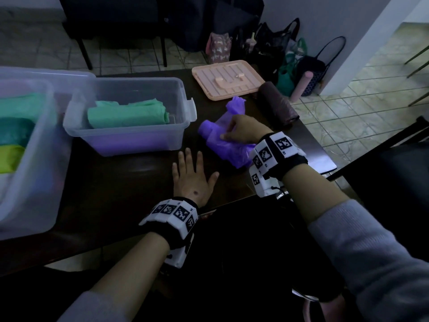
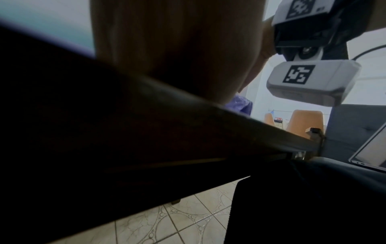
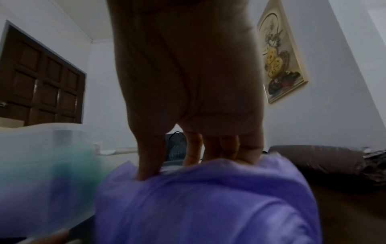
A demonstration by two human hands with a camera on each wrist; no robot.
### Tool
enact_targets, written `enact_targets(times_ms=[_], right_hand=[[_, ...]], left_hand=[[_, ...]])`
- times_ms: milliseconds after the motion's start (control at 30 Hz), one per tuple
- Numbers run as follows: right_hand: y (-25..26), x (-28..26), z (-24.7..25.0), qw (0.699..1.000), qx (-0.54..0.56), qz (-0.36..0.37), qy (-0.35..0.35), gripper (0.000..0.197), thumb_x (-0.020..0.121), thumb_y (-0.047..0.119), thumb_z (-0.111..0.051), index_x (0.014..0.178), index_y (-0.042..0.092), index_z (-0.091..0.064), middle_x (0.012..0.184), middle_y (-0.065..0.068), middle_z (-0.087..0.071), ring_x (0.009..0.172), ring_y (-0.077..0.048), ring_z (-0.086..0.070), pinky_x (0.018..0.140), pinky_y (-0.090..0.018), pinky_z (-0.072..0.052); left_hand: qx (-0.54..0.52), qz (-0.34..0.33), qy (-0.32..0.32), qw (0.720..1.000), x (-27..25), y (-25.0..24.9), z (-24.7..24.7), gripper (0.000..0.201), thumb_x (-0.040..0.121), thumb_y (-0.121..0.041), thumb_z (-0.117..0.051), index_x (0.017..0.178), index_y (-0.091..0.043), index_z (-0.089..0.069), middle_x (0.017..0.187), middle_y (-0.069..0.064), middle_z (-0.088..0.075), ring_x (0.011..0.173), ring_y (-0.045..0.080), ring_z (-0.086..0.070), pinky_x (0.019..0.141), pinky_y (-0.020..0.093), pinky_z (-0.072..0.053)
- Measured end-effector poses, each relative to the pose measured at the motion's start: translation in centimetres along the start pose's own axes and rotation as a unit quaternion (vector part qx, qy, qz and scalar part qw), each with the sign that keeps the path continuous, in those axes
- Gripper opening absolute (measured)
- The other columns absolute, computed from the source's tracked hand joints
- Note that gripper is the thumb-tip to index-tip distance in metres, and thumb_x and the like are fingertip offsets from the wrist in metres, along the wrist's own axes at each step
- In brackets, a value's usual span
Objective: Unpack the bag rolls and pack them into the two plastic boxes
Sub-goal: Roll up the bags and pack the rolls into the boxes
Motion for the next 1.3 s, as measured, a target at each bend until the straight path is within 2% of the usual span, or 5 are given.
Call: enact_targets(times_ms=[367, 667, 867, 1033, 1300], right_hand=[[1.0, 0.3, -3.8, 0.999, -0.020, 0.024, 0.035, 0.063, 0.076, 0.038, -0.073, 0.128, 0.011, -0.050, 0.127, -0.007, -0.053, 0.115, -0.024, -0.050, 0.087, -0.026, -0.036], [-0.3, 0.4, -1.5, 0.996, -0.002, 0.038, 0.078, 0.030, 0.083, 0.040, -0.066, 0.105, 0.020, -0.060, 0.092, 0.003, -0.054, 0.091, -0.015, -0.051, 0.066, -0.023, -0.037], [-0.8, 0.5, -3.1, 0.982, -0.039, 0.056, 0.176, 0.029, 0.083, 0.031, -0.065, 0.111, 0.027, -0.057, 0.115, -0.001, -0.055, 0.107, -0.019, -0.050, 0.101, -0.039, -0.040], [-0.4, 0.4, 0.3, 0.978, 0.143, 0.153, -0.017, 0.036, 0.093, 0.019, -0.054, 0.129, 0.016, -0.054, 0.115, 0.002, -0.052, 0.106, -0.008, -0.047, 0.095, -0.023, -0.034], [-4.5, 0.7, 3.1, 0.928, 0.316, 0.088, -0.180, 0.028, 0.092, -0.001, -0.043, 0.113, -0.002, -0.061, 0.090, -0.001, -0.060, 0.064, 0.003, -0.051, 0.063, -0.008, -0.040]], left_hand=[[-0.074, -0.011, 0.014, 0.997, 0.5, 0.5, 0.5, 0.074, 0.094, -0.046, -0.042, 0.150, -0.012, -0.007, 0.157, 0.010, 0.010, 0.145, 0.025, 0.012, 0.116, 0.040, 0.004], [-0.184, 0.020, -0.037, 0.982, 1.7, 2.2, 4.6, 0.057, 0.094, -0.025, -0.051, 0.144, -0.009, -0.029, 0.148, 0.011, -0.034, 0.137, 0.028, -0.029, 0.112, 0.038, -0.026], [-0.161, -0.020, -0.064, 0.985, 1.8, 0.8, 6.1, 0.067, 0.090, -0.010, -0.056, 0.147, -0.011, -0.020, 0.149, 0.009, -0.030, 0.137, 0.024, -0.031, 0.110, 0.034, -0.027], [-0.008, -0.213, -0.097, 0.972, 1.4, -4.0, 6.3, 0.080, 0.079, -0.004, -0.064, 0.146, -0.013, -0.023, 0.146, 0.007, -0.032, 0.134, 0.025, -0.033, 0.107, 0.035, -0.032], [0.079, -0.220, 0.005, 0.972, 4.5, -5.8, 6.1, 0.056, 0.091, -0.011, -0.046, 0.142, -0.030, -0.035, 0.138, 0.004, -0.043, 0.124, 0.028, -0.039, 0.102, 0.043, -0.039]])
Point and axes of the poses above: each hand's wrist, its own x-axis towards the middle knuckle, its own z-axis out of the back of the hand, y = z × x, the point moved 8 cm from there along x, towards the middle knuckle
